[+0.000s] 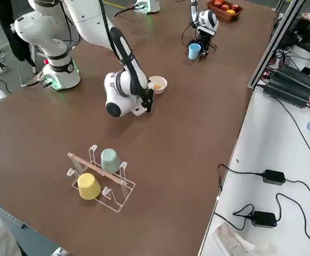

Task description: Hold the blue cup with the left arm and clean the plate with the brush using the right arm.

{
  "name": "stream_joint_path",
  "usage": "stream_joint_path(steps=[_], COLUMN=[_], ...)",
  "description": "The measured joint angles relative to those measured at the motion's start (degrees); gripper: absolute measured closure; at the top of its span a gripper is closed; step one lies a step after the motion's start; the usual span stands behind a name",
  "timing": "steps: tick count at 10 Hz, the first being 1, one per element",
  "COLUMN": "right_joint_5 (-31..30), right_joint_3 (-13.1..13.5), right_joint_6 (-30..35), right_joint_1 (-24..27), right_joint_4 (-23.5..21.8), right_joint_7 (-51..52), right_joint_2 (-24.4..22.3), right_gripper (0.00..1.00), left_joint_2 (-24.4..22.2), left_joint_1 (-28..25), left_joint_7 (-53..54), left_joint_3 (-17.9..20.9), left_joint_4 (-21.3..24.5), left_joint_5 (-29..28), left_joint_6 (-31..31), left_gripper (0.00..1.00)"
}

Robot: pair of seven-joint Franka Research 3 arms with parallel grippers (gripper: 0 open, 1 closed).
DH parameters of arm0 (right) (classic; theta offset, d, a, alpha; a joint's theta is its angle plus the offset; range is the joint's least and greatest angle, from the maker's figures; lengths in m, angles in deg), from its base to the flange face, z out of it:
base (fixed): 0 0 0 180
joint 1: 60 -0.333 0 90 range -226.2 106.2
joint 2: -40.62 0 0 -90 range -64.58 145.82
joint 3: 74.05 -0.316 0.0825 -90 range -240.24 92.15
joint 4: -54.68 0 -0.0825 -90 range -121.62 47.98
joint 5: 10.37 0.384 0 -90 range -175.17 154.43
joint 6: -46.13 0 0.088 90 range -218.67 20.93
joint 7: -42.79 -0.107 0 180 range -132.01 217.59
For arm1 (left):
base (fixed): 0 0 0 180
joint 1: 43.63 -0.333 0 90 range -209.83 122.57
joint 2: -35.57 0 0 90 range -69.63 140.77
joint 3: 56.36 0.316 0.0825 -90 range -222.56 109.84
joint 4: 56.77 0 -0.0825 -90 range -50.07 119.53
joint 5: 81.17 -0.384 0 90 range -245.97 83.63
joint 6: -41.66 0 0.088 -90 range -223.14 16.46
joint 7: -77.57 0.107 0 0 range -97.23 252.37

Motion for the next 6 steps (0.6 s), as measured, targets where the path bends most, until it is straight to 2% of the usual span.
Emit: stream_joint_path(steps=[2,6], right_joint_5=[0.03,0.47], right_joint_3=[0.0,0.0], right_joint_6=[-0.11,-0.73], right_joint_1=[-0.09,-0.1], right_joint_4=[-0.01,-0.04], right_joint_7=[0.04,0.58], right_joint_2=[0.0,0.0], right_gripper=[0.28,0.43], left_joint_2=[0.73,0.87], left_joint_1=[1.38,1.5], left_joint_7=[0.0,0.01], left_joint_3=[0.09,0.2], left_joint_4=[-1.01,-1.12], left_joint_5=[1.39,1.59], left_joint_6=[-0.03,0.05], left_gripper=[0.01,0.05])
